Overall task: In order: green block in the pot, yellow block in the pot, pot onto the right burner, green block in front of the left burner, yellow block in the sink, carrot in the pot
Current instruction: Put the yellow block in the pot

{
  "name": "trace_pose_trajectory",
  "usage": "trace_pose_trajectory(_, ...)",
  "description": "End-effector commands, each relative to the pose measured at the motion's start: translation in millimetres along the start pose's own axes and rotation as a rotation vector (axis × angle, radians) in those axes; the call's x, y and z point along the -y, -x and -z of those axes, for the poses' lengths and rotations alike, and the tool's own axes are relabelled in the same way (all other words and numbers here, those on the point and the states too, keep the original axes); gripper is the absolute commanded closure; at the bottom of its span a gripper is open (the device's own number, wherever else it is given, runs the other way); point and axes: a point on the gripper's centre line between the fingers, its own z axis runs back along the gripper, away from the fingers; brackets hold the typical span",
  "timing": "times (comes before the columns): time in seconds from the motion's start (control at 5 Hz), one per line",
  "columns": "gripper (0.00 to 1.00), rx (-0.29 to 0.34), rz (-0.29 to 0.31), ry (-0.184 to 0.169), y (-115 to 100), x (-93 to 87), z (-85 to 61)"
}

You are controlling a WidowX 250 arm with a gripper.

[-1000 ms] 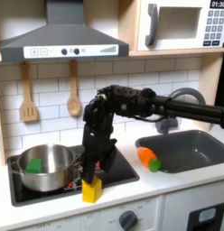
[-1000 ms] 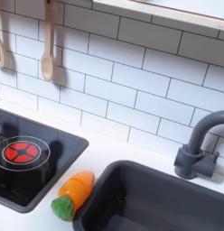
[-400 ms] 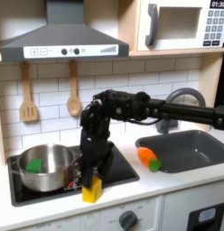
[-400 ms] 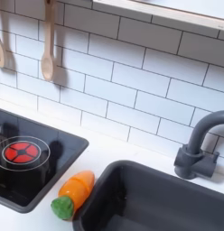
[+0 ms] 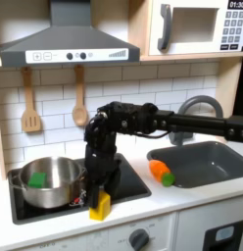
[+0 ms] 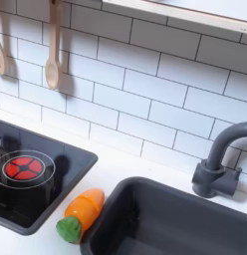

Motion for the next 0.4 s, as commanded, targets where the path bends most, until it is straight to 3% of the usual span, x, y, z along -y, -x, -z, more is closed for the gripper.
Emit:
trace_pose_trajectory(0.0,0.00,-0.003,0.008,-0.005,0.5,0.0,4.9)
trace_pose_trajectory(0.2,0.00,0.007,0.013,-0.003,-0.8,0.4,5.0)
